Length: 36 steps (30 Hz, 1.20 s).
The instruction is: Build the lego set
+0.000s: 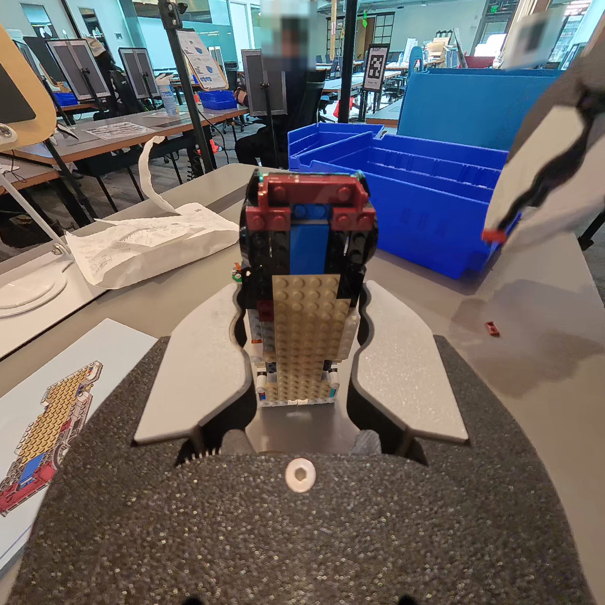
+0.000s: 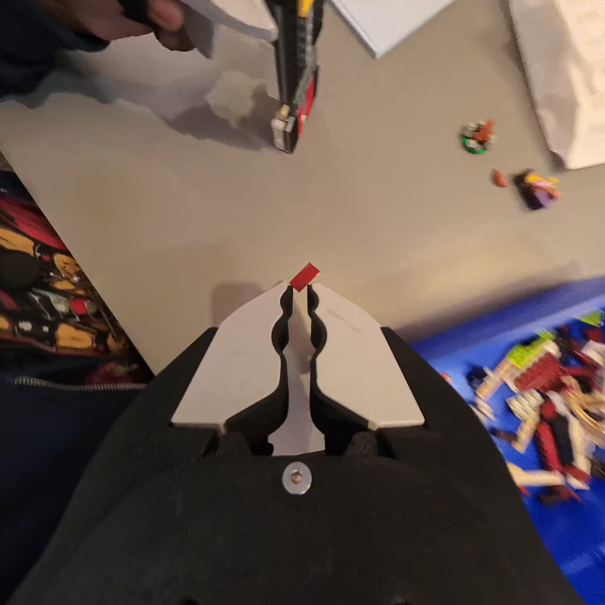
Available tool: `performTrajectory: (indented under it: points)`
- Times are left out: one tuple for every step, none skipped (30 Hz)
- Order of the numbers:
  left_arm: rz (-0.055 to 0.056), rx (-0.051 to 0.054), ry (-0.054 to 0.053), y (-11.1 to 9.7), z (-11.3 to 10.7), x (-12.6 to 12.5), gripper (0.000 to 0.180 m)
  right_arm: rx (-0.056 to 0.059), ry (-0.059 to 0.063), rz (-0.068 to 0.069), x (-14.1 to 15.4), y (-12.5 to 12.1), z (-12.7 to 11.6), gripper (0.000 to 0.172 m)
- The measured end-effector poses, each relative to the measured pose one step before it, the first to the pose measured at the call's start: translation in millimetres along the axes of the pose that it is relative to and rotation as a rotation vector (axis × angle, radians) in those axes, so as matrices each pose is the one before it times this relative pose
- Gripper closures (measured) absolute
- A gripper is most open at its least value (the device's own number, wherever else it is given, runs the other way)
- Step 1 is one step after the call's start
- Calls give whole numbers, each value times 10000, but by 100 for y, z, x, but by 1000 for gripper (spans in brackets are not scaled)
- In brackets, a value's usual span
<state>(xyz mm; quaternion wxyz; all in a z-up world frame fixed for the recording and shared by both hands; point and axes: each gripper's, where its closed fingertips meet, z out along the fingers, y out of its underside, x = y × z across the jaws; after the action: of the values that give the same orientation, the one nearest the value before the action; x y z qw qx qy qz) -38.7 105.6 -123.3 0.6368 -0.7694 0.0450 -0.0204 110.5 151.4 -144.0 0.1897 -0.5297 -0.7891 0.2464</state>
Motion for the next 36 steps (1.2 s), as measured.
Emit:
performTrajectory:
  points:
    - [7,1,-51,10,-53,-117,114,-11,-204,63,-1051,-121,1688,164]
    - [12,5,-88,8,-69,-166,114,-36,-159,137,-872,31,1715,164]
    - [20,1,-76,14,-73,-167,114,-16,-113,203,-657,120,1630,164]
    - [13,-1,-58,4,-57,-161,114,-42,-69,283,-494,244,1475,164]
    - [-1,-7,-51,11,-52,-153,114,-96,4,238,-319,362,1281,164]
    - [-7,-4,-27,4,-30,-119,114,-105,124,129,-150,374,1044,164]
    - [-25,1,-2,5,-14,-74,114,-83,193,107,-50,317,830,164]
    - [-33,-4,27,6,3,-22,114,-75,153,84,-78,260,643,164]
    - [-25,-7,37,27,15,16,114,-85,99,19,-139,241,451,163]
    - [-20,5,22,5,3,13,114,26,90,7,-99,56,230,161]
    - [-8,-1,20,0,9,31,114,111,69,20,-23,-118,16,162]
    - [-3,-1,15,3,-10,32,114,-32,3,-20,-33,85,-27,161]
    - [0,-5,6,-2,-15,9,114,12,-1,-51,30,18,-109,158]
    - [7,-5,1,-3,-14,16,114,30,14,-103,59,13,-168,156]
    - [5,-10,-6,2,1,-12,114,100,32,-140,94,-85,-212,155]
    - [2,1,-7,-9,-11,-10,114,136,-20,-199,10,-178,-219,155]
    - [-8,6,-4,-27,0,-10,114,204,-136,-361,-228,-285,-190,154]
    - [-8,7,4,-10,5,11,114,211,-168,-475,-382,-303,-144,155]
    - [-4,4,-2,-5,2,-9,114,102,-131,-470,-347,-184,-53,155]
    - [-2,1,-7,6,13,-7,114,4,-158,-412,-312,-82,47,154]
    - [0,-2,1,0,9,10,114,-45,-241,-312,-311,-39,113,152]
    - [7,-6,8,13,19,35,114,-28,-232,-254,-198,-88,130,151]
    - [14,-8,2,8,6,22,114,32,-117,-171,24,-172,87,150]
    - [19,-9,-10,10,-4,14,114,47,-77,-73,142,-210,72,150]
    - [23,-1,-12,-17,-21,9,114,48,-96,-8,103,-207,60,150]
    - [22,8,-12,-33,-38,-20,114,22,-101,43,58,-137,88,150]
    - [6,14,-17,-51,-28,-35,114,-55,-102,51,-8,1,124,150]
    - [-5,11,-12,-33,-49,-49,114,-118,-78,33,-45,147,149,151]
    - [-13,11,-13,-33,-41,-66,114,-184,-7,74,34,297,174,151]
    - [-21,17,-12,-42,-37,-69,114,-200,32,104,113,357,169,151]
    - [-25,10,3,-16,-18,-47,114,-118,24,98,59,289,102,151]
    - [-23,2,7,2,-12,-34,114,-61,9,105,3,223,30,151]
    - [-12,-10,6,22,3,-4,114,-15,6,117,-21,161,-8,151]
    - [-2,-15,8,26,10,0,114,32,-25,111,-70,83,-47,151]
    - [-1,-13,9,30,24,11,114,8,-44,97,-96,103,-46,152]
    - [-4,-11,11,20,14,26,114,-9,1,79,-17,88,-58,152]
